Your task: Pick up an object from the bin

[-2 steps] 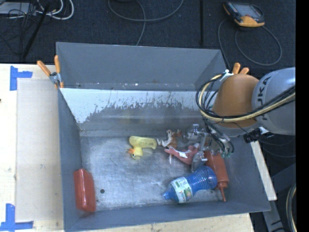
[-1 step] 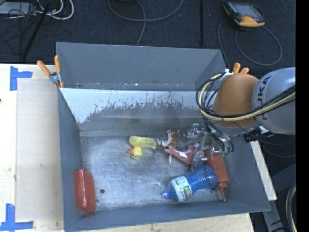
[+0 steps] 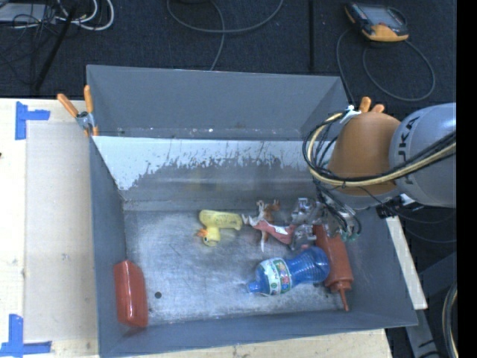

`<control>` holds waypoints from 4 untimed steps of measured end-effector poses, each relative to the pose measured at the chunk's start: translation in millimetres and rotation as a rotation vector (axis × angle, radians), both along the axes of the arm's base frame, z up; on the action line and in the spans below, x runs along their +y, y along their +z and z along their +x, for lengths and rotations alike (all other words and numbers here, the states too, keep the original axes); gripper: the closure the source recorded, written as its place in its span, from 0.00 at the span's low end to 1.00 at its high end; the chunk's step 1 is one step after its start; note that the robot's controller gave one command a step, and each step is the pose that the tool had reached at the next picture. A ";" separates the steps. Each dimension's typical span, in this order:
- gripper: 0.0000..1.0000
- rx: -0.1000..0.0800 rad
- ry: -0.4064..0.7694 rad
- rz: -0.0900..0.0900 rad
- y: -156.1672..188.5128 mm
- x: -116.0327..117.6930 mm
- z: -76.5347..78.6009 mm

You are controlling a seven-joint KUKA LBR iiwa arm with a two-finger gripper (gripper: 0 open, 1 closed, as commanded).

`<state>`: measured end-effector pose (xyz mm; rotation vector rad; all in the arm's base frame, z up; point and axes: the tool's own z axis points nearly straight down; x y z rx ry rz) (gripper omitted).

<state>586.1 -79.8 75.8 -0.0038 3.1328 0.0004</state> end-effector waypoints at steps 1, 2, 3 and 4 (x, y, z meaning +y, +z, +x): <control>1.00 0.000 0.000 0.000 0.0 0.0 0.0; 1.00 0.002 0.000 0.000 0.8 0.0 0.0; 1.00 0.010 0.000 0.001 5.9 0.2 -1.8; 1.00 0.015 0.000 0.001 19.6 0.3 -2.8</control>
Offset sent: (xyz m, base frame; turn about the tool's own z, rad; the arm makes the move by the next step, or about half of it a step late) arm -0.0001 0.0000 0.0063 0.0000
